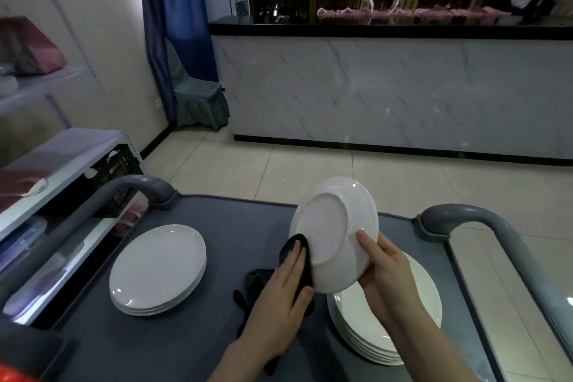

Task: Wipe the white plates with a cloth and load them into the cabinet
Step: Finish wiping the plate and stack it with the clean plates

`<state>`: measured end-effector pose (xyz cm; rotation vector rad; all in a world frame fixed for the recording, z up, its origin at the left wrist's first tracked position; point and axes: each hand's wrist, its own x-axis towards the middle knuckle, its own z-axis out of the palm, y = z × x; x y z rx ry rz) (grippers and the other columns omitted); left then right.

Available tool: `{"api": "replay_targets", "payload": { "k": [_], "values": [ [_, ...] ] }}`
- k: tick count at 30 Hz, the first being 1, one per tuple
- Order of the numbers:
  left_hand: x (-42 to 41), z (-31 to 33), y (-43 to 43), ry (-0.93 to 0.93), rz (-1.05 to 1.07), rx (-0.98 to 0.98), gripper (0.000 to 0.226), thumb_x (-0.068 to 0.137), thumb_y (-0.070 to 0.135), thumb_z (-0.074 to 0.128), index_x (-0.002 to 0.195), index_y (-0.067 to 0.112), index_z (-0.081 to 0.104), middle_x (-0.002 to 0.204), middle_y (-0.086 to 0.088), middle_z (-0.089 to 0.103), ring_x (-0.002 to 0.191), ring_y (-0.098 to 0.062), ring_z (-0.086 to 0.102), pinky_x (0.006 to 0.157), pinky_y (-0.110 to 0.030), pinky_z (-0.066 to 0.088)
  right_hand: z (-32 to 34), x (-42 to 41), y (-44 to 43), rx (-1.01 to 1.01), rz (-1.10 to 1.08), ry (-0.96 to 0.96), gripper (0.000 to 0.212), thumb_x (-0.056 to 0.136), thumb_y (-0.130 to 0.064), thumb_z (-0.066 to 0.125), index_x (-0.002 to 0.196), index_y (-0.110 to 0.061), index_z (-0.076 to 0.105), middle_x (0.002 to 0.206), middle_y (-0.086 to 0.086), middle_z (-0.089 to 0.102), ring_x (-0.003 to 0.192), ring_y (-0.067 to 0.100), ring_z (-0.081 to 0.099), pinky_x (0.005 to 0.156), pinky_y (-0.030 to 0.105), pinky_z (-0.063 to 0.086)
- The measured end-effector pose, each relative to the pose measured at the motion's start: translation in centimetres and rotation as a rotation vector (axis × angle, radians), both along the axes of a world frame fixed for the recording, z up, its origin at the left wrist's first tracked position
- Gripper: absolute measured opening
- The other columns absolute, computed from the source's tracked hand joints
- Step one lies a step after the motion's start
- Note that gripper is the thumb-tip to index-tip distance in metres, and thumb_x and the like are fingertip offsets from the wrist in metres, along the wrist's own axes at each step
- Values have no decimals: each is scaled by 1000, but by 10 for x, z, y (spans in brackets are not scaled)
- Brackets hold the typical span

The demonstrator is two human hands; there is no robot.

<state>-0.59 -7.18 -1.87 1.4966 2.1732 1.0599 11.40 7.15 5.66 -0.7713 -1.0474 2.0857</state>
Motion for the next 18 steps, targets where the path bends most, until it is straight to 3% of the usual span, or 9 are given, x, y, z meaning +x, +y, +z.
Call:
{"api": "replay_targets", "payload": {
  "k": [3,6,9,12,15,18],
  "values": [
    [-4,-2,-13,-73,55,-78,60,104,40,38,153,41,4,158,33,-2,143,14,5,117,-15,12,-4,0,-1,72,50,-32,19,91,-16,61,103,-14,76,107,11,74,92,21,71,69,32,58],
    [-14,4,-26,-247,244,-83,49,102,36,45,150,34,34,153,20,35,138,6,32,114,-17,28,-1,-1,-7,252,113,-93,20,91,-20,62,107,-21,75,104,5,75,97,23,70,77,38,57],
    [-23,23,-39,-376,451,25,31,101,32,50,132,35,54,130,14,62,119,4,55,99,-12,41,7,-4,-17,582,175,-173,20,95,-24,60,107,-31,73,98,-8,76,91,8,69,72,22,54],
    [-29,45,-48,-626,589,242,29,102,30,48,128,27,58,113,4,73,108,-12,67,97,-35,52,13,-10,-29,851,265,-240,23,94,-31,57,114,-34,70,94,-19,73,88,-3,66,72,8,45],
    [-34,67,-59,-904,646,448,27,103,30,45,126,24,57,110,-2,74,102,-23,71,79,-36,60,12,-15,-39,1103,346,-258,27,95,-19,60,116,-33,68,88,-21,72,80,-3,67,70,7,45],
    [-43,81,-74,-1057,727,509,24,102,31,50,121,20,60,108,-7,74,100,-29,71,76,-41,59,12,-23,-55,1329,395,-291,31,92,-10,65,118,-27,70,96,-17,75,89,1,67,77,0,41]
  ]
}}
